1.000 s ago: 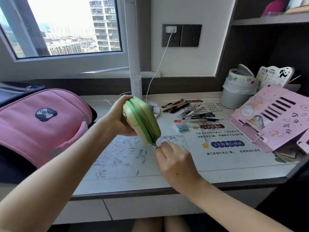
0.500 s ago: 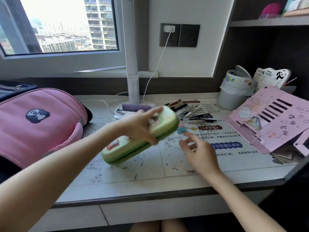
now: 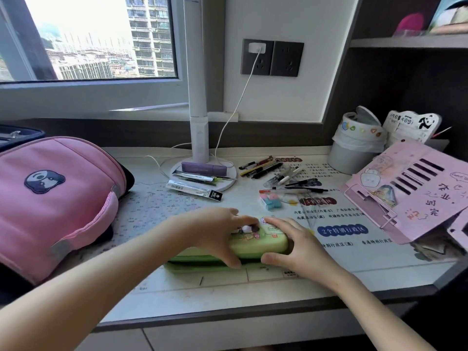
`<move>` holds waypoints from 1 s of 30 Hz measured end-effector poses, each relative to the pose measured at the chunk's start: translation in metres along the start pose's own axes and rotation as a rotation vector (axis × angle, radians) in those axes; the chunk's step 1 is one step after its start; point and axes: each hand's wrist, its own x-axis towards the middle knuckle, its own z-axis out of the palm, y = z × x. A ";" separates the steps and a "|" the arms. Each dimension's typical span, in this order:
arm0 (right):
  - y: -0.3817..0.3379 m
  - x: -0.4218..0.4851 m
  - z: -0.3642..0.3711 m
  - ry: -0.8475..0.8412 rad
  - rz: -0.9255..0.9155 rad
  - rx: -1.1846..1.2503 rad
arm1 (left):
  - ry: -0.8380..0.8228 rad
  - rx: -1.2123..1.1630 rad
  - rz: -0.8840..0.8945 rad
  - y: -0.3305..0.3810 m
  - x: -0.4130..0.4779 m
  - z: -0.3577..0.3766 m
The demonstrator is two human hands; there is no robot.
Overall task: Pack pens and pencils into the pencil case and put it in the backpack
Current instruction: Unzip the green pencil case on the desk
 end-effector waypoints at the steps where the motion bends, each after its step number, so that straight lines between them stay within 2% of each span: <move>1: 0.000 -0.001 0.000 0.020 -0.028 -0.044 | -0.009 0.009 -0.014 -0.004 -0.005 0.001; 4: -0.004 0.003 -0.004 0.119 -0.102 -0.084 | -0.069 -0.053 -0.074 -0.023 -0.024 -0.007; 6: -0.006 0.012 -0.007 0.227 -0.139 -0.121 | -0.057 -0.238 -0.133 -0.039 -0.034 -0.017; 8: -0.008 0.026 -0.011 0.331 -0.079 -0.065 | 0.084 -0.458 -0.181 -0.056 -0.037 -0.023; 9: -0.009 0.034 -0.013 0.375 -0.013 0.039 | 0.183 -0.527 -0.206 -0.064 -0.036 -0.024; 11: 0.000 0.050 -0.017 0.497 0.147 0.164 | 0.392 -0.584 -0.263 -0.076 -0.031 -0.024; 13: 0.014 0.066 -0.022 0.570 0.307 -0.048 | 0.588 -0.704 -0.318 -0.085 -0.025 -0.017; 16: 0.040 0.082 -0.034 0.507 0.585 -0.284 | 0.760 -0.885 -0.361 -0.090 -0.011 0.000; 19: 0.054 0.092 -0.043 0.361 0.785 -0.423 | 0.846 -0.854 -0.429 -0.098 0.003 0.021; 26: 0.078 0.107 -0.063 0.212 0.917 -0.335 | 0.930 -0.717 -0.523 -0.103 0.008 0.052; 30: 0.084 0.111 -0.071 0.168 0.895 -0.279 | 0.940 -0.657 -0.554 -0.106 0.006 0.055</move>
